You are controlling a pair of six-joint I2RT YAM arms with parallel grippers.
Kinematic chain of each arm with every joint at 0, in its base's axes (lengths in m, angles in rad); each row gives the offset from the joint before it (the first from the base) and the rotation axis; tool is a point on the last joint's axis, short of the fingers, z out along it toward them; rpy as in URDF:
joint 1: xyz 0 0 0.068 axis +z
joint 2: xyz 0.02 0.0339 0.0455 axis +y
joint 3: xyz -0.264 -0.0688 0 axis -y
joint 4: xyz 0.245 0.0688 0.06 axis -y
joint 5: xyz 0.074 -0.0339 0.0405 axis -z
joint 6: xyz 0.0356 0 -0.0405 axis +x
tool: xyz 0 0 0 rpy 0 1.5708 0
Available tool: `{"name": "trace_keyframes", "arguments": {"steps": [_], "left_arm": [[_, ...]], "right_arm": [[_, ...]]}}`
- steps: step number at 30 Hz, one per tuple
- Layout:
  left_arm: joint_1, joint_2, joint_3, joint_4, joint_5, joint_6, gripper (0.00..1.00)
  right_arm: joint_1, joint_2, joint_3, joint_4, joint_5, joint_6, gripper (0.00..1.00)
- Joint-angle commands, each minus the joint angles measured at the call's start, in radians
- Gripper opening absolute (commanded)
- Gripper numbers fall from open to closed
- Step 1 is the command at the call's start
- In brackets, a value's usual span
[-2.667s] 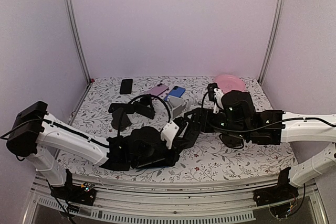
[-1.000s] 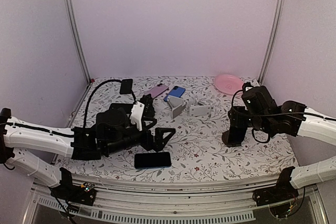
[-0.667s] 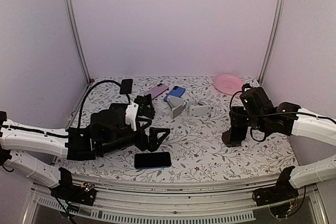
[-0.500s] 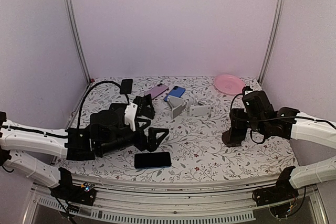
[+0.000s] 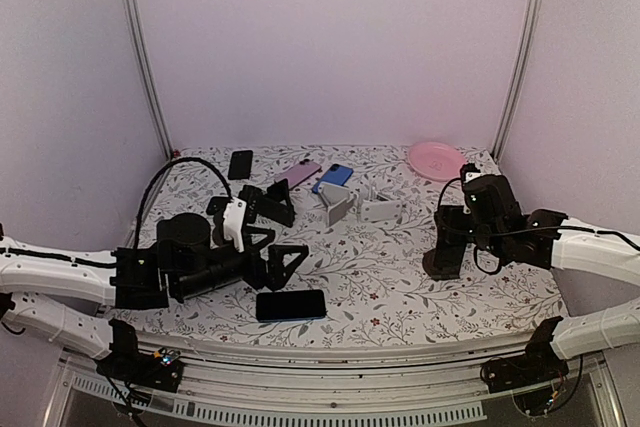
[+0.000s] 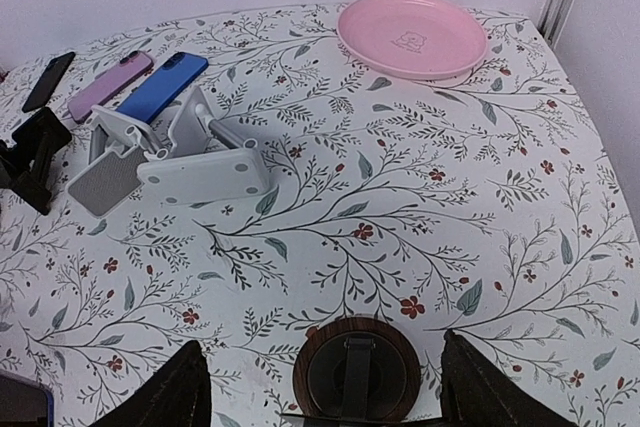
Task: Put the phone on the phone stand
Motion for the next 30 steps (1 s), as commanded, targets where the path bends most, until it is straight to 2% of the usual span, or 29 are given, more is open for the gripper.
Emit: {"name": "trace_keyframes", "arguments": {"steps": [1, 30], "left_arm": [[0.016, -0.032, -0.025, -0.013, -0.007, -0.013, 0.97], [0.023, -0.061, -0.039, -0.031, -0.004, -0.016, 0.97]], "right_arm": [[-0.007, -0.003, -0.008, 0.062, -0.002, -0.006, 0.25], [-0.006, -0.002, -0.045, 0.082, -0.003, 0.014, 0.25]]}}
